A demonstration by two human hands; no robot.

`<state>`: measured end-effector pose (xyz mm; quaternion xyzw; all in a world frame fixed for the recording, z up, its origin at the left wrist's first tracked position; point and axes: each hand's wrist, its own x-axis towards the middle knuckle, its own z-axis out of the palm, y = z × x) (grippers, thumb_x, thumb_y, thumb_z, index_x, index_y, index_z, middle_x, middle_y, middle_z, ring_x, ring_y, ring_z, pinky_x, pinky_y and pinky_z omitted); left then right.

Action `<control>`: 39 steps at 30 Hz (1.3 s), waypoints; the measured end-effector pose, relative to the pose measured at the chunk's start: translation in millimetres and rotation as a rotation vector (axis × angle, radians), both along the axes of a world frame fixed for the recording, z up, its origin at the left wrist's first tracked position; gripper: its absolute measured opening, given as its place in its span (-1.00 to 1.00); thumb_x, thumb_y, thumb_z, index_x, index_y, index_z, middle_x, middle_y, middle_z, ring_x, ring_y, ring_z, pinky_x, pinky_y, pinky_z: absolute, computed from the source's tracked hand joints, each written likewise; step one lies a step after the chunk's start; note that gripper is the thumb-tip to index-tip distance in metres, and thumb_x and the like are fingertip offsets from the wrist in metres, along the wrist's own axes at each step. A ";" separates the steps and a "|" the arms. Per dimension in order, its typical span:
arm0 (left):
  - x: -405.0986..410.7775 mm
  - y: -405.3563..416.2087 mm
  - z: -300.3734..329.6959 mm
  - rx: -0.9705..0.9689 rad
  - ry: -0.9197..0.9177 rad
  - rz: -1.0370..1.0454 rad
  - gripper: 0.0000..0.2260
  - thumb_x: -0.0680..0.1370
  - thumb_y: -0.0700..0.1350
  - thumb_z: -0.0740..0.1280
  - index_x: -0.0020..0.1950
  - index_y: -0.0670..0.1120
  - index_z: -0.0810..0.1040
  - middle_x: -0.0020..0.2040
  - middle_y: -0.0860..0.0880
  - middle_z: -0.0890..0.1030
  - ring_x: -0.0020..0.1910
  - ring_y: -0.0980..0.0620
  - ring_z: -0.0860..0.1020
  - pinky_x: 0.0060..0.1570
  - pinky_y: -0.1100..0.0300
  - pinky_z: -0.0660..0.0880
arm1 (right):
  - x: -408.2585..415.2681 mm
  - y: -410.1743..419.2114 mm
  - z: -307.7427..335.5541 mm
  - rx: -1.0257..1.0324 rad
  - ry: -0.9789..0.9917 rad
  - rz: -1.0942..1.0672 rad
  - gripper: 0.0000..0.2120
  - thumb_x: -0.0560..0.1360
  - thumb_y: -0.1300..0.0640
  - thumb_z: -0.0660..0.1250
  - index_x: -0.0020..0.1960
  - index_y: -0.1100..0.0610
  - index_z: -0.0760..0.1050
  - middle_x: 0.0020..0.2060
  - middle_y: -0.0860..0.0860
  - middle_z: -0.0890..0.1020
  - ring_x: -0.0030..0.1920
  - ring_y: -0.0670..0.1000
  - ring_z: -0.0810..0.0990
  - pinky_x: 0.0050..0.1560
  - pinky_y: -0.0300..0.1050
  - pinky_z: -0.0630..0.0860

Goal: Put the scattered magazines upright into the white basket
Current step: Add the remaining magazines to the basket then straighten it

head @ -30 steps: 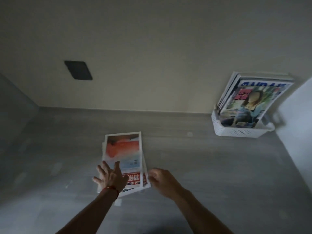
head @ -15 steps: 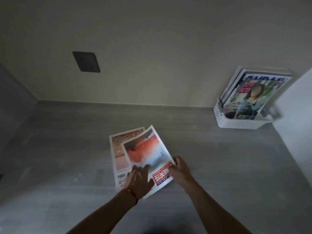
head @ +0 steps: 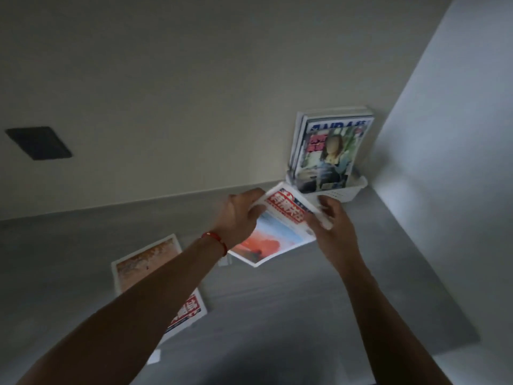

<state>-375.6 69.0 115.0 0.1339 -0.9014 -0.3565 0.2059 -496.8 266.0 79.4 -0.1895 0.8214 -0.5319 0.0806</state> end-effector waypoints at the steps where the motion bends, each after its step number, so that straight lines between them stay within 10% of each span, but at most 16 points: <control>1: -13.1 5.7 5.8 0.034 0.035 0.023 -0.93 0.49 -0.14 0.31 -0.09 -0.09 0.57 -0.28 0.01 0.60 -0.33 0.19 0.51 -0.30 0.20 0.34 | -15.8 16.6 -4.4 -0.003 -0.045 -0.139 -0.58 0.49 0.03 0.43 0.32 0.02 0.46 0.18 -0.05 0.60 0.16 0.00 0.60 0.15 -0.01 0.56; 5: -66.4 27.0 25.0 0.206 0.086 0.066 -0.91 0.53 -0.24 0.33 0.01 -0.15 0.60 -0.10 -0.08 0.71 -0.19 0.03 0.63 -0.22 0.12 0.54 | -64.7 55.8 -4.7 -0.134 -0.323 -0.142 -0.55 0.54 0.19 0.37 0.40 0.04 0.40 0.21 0.09 0.62 0.15 0.05 0.62 0.15 0.03 0.55; 11: -145.8 47.8 46.0 0.520 0.177 0.104 -0.84 0.55 -0.33 0.35 0.11 -0.21 0.63 0.01 -0.26 0.70 -0.08 -0.08 0.67 0.01 -0.02 0.65 | -153.6 50.5 39.4 0.068 0.112 -0.001 -0.76 0.51 0.08 0.43 0.16 0.04 0.62 -0.02 -0.05 0.71 -0.08 -0.02 0.68 -0.08 -0.21 0.55; 15: -188.9 35.4 49.2 0.337 0.100 0.280 -0.84 0.51 -0.09 0.45 0.07 0.00 0.71 -0.17 0.15 0.69 -0.29 0.38 0.62 -0.30 0.52 0.51 | -217.5 42.6 57.8 0.080 0.269 0.015 -0.73 0.49 0.06 0.45 0.17 0.10 0.64 0.07 -0.01 0.72 -0.15 -0.06 0.66 -0.21 -0.40 0.44; 21: -227.0 26.7 28.7 0.267 0.001 0.444 -0.83 0.49 -0.05 0.47 0.07 -0.01 0.71 -0.14 0.10 0.72 -0.21 0.20 0.67 -0.21 0.38 0.59 | -269.9 16.0 41.5 0.161 0.287 0.079 -0.76 0.55 0.06 0.38 0.14 0.17 0.63 0.13 0.04 0.70 -0.21 -0.05 0.62 -0.30 -0.41 0.41; 28: -247.9 21.8 -16.6 0.343 -0.123 0.609 -0.87 0.48 -0.06 0.44 -0.06 -0.06 0.74 -0.21 -0.06 0.75 -0.21 -0.02 0.71 -0.08 0.11 0.67 | -285.0 3.1 -16.9 0.244 0.183 0.100 -0.75 0.55 0.11 0.37 0.17 0.19 0.64 0.07 0.10 0.72 -0.13 0.00 0.68 -0.24 -0.37 0.49; 31: -254.2 22.0 -30.9 0.472 -0.142 0.677 -0.87 0.49 -0.04 0.44 -0.09 -0.07 0.74 -0.18 -0.08 0.75 -0.17 -0.05 0.71 -0.05 0.05 0.68 | -284.5 0.3 -34.6 0.287 0.153 0.099 -0.74 0.59 0.24 0.28 0.23 0.22 0.61 0.18 0.15 0.67 0.10 0.12 0.69 0.08 -0.14 0.58; 39: -254.9 26.4 -37.8 0.590 -0.120 0.765 -0.76 0.44 -0.23 0.25 -0.43 -0.08 0.51 -0.45 0.00 0.50 -0.42 0.01 0.46 -0.38 0.23 0.43 | -281.3 3.8 -43.4 0.049 -0.125 0.261 -0.53 0.50 0.41 0.21 0.34 0.06 0.41 0.30 -0.05 0.59 0.33 -0.04 0.54 0.28 -0.06 0.53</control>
